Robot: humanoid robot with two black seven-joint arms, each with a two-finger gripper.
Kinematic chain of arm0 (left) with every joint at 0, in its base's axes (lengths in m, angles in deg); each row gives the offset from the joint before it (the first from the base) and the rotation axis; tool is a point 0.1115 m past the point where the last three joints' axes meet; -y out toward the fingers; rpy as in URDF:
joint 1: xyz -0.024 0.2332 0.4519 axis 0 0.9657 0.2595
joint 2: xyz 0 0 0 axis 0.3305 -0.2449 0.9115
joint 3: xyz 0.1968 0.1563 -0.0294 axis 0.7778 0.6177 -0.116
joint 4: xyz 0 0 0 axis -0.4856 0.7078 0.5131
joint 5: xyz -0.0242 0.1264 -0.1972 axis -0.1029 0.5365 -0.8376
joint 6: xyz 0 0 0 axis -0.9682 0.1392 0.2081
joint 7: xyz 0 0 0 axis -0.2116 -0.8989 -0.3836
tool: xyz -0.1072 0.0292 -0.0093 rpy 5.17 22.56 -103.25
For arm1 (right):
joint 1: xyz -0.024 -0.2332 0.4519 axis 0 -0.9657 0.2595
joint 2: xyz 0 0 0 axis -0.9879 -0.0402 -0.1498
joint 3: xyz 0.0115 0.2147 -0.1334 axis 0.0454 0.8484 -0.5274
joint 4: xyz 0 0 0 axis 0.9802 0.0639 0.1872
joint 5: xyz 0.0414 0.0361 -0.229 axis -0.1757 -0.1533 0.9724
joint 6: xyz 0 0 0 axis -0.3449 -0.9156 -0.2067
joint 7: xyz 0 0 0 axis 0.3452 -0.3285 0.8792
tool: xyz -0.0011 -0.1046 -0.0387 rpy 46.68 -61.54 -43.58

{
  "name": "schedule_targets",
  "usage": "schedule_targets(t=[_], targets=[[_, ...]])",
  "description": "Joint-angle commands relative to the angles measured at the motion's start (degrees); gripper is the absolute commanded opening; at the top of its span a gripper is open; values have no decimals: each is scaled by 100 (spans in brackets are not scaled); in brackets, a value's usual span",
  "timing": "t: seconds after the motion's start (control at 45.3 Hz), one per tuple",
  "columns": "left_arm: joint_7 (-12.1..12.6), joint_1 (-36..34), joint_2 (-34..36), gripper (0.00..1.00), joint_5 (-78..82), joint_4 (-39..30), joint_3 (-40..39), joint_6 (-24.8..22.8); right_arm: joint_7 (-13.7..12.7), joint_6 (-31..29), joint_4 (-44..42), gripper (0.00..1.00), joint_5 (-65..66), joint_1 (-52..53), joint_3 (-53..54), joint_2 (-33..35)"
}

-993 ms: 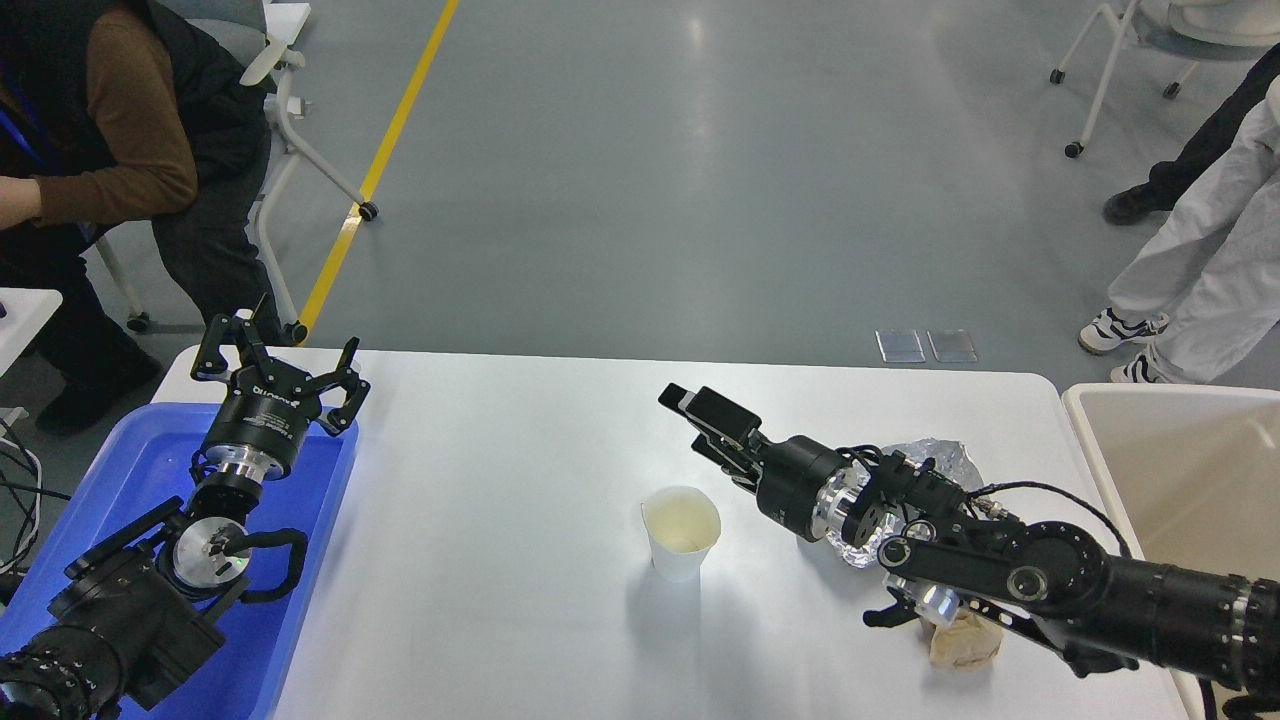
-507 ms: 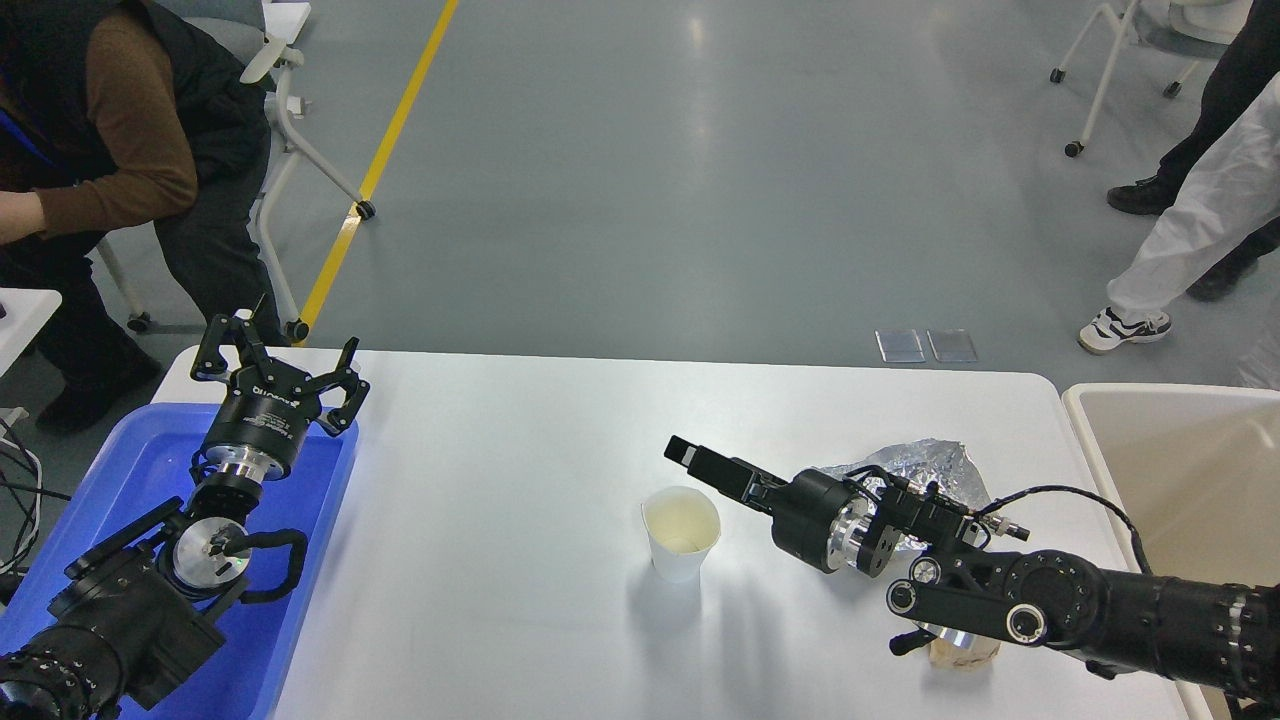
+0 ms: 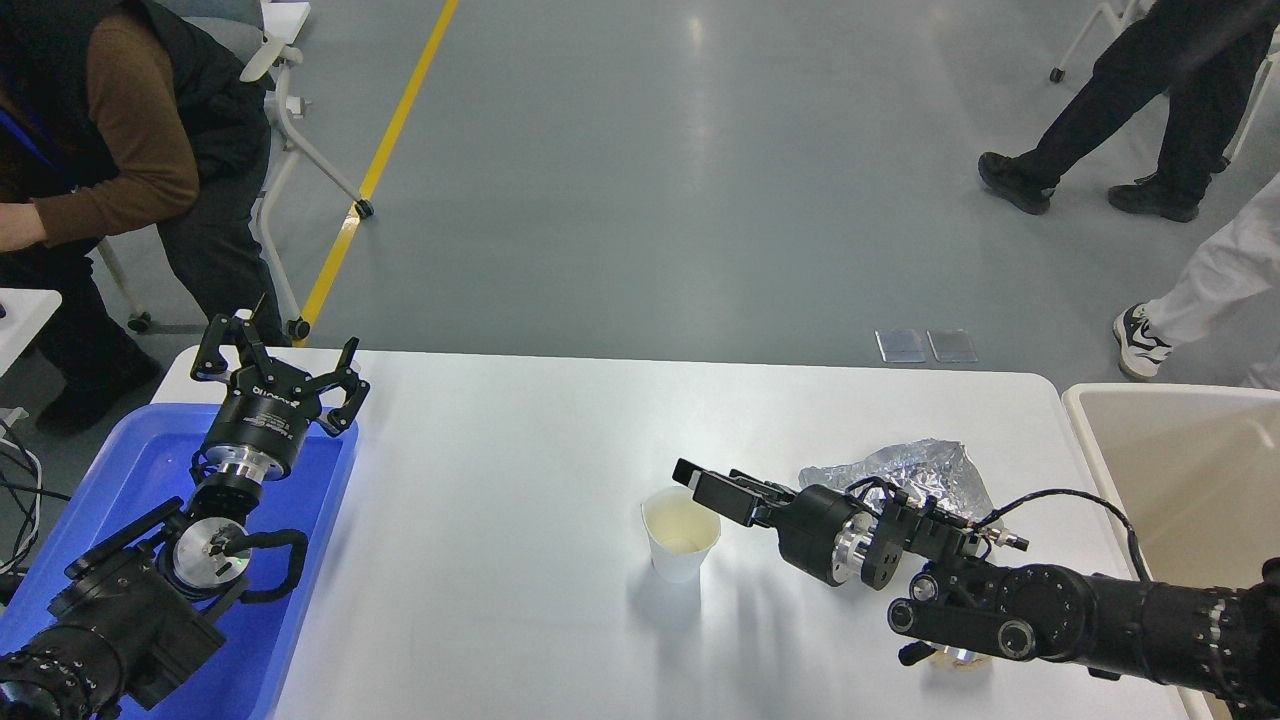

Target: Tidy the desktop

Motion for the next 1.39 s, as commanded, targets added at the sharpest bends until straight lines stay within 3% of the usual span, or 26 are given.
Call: schedule_targets(t=[0.0, 0.507, 1.015, 1.213, 1.368], targets=[[0, 0, 0, 100, 0, 0, 0, 0, -8, 42, -58, 100, 158, 205, -434, 10], [0, 0, 0, 100, 0, 0, 0, 0, -34, -310, 82, 100, 70, 1198, -1822, 194], [0, 0, 0, 100, 0, 0, 0, 0, -96, -978, 1400, 100, -1564, 3254, -3009, 379], [0, 0, 0, 100, 0, 0, 0, 0, -473, -1039, 1980, 100, -2548, 3958, -3457, 107], [9, 0, 0, 100, 0, 0, 0, 0, -948, -1039, 2033, 100, -3076, 4143, -3563, -122]])
